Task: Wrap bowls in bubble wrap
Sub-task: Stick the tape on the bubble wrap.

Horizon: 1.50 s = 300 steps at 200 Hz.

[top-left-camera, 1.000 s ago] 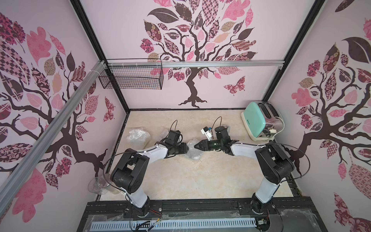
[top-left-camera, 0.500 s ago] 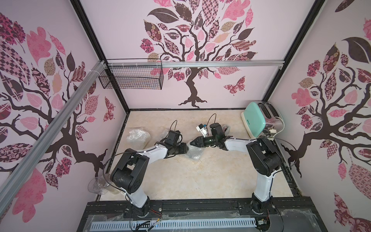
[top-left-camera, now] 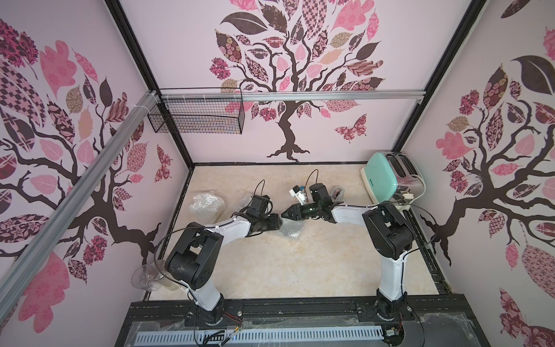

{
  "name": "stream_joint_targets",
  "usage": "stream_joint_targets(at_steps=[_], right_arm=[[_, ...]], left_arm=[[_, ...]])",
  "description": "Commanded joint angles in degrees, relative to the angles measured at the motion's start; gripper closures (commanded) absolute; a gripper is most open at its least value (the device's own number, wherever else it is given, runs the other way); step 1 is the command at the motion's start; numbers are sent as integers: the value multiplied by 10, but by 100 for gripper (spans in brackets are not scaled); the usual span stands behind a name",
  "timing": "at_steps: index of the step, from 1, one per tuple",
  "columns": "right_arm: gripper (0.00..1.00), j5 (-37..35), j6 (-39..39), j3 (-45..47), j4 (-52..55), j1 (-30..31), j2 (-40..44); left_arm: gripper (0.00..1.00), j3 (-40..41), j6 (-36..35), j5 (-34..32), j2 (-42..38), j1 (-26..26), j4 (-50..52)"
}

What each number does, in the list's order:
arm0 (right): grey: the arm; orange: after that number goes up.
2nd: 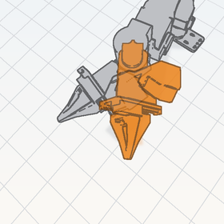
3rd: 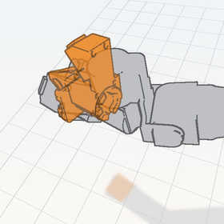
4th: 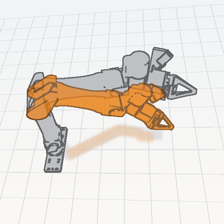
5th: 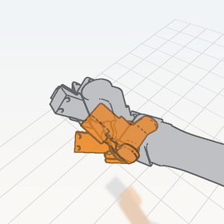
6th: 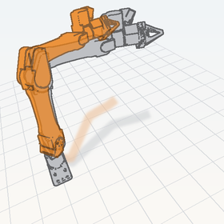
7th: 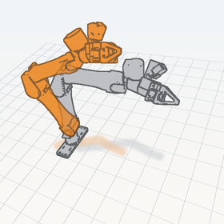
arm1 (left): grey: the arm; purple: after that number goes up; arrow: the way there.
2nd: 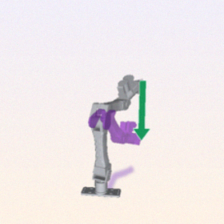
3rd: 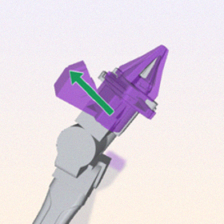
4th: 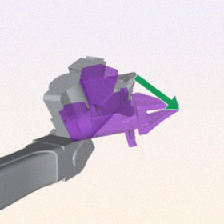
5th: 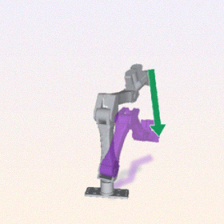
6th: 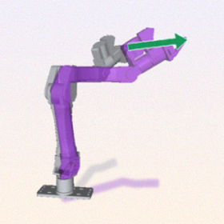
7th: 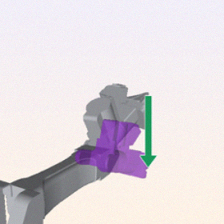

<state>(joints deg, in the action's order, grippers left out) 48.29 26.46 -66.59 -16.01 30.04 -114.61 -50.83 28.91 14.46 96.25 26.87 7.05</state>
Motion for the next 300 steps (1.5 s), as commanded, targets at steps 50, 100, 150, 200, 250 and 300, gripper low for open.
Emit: stream_joint_targets(at_steps=[50,100,150,200,250,300], right_arm=[[62,3,-26,-16,36,9,-24],[61,-20,-35,2,44,9,49],[61,2,-24,21,34,17,75],[62,0,-25,-5,39,24,26],[62,-18,-43,-29,57,26,-13],[62,-32,-46,-28,56,26,-28]], left_arm=[[48,12,0,1,-17,-4,0],[49,13,0,1,-15,-4,-1],[49,14,2,1,-14,-4,-4],[50,15,0,1,-15,-4,-4],[50,16,1,3,-18,-8,-2],[47,27,6,5,-33,-9,-1]])
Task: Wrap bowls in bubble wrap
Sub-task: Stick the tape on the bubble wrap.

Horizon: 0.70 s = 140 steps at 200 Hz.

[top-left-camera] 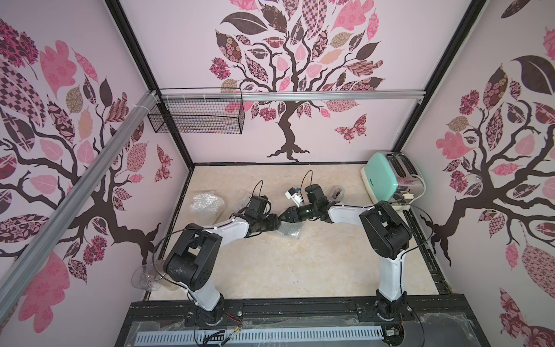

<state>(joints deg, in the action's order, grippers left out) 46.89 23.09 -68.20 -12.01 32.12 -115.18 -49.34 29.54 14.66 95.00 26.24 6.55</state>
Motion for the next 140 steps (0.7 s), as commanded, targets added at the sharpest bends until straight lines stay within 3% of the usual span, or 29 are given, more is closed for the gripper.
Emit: stream_joint_targets(at_steps=[1,59,93,140], right_arm=[[62,-19,-12,-11,16,6,-22],[62,-17,-7,-6,8,6,-26],[62,-16,-3,-6,5,6,-26],[62,-17,-4,-1,6,6,-25]], left_arm=[[47,12,0,3,-22,-3,4],[36,43,27,41,-57,-17,-34],[35,71,49,102,-55,-20,-97],[33,90,71,135,-45,-20,-154]])
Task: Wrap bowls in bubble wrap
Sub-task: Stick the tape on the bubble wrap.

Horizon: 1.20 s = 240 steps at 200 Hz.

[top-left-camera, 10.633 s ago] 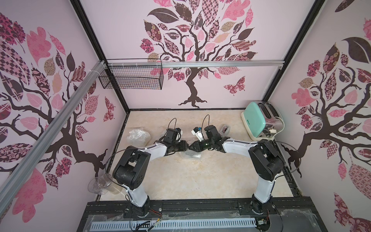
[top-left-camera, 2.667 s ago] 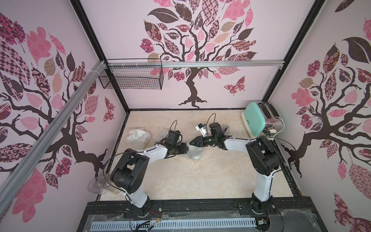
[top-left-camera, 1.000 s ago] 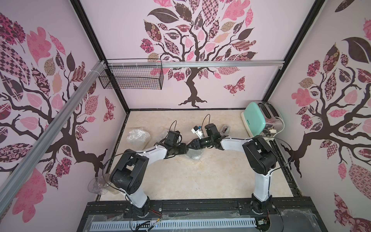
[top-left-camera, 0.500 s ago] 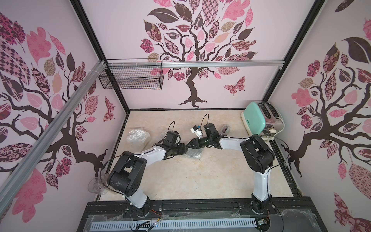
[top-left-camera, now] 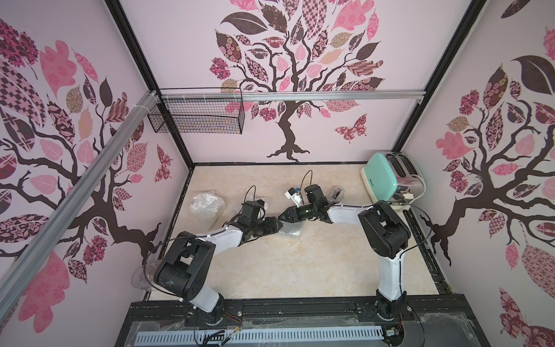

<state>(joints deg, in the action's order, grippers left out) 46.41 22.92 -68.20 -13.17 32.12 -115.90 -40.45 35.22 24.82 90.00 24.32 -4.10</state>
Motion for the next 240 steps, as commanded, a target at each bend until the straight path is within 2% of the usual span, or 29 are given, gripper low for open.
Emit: stream_joint_targets(at_steps=[1,76,128,181,240], right_arm=[[62,-12,-2,-1,17,6,-18],[62,-8,-2,1,18,6,-16],[62,-9,-2,7,18,6,-12],[61,-12,-2,15,17,6,-6],[60,-20,0,16,12,6,-11]], left_arm=[[33,1,14,33,6,-1,-48],[33,-24,23,33,70,-2,-76],[42,-28,23,-3,101,-2,-57],[50,-39,23,-17,115,-2,-34],[50,-18,32,2,90,-2,-48]])
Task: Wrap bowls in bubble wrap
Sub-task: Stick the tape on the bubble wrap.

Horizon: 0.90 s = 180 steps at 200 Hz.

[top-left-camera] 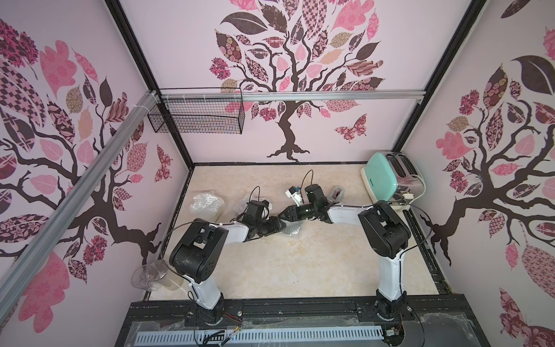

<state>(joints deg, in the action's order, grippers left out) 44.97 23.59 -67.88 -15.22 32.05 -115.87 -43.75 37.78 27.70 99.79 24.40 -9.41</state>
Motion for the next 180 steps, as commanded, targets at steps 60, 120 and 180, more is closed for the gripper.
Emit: stream_joint_targets(at_steps=[60,120,180], right_arm=[[60,-7,-4,13,31,7,-13],[59,-3,-2,19,28,6,-11],[59,-3,-1,28,24,6,-9]], left_arm=[[34,53,14,-29,-81,-4,-21],[33,27,28,-7,-17,-6,-79],[34,70,78,3,8,-7,-214]])
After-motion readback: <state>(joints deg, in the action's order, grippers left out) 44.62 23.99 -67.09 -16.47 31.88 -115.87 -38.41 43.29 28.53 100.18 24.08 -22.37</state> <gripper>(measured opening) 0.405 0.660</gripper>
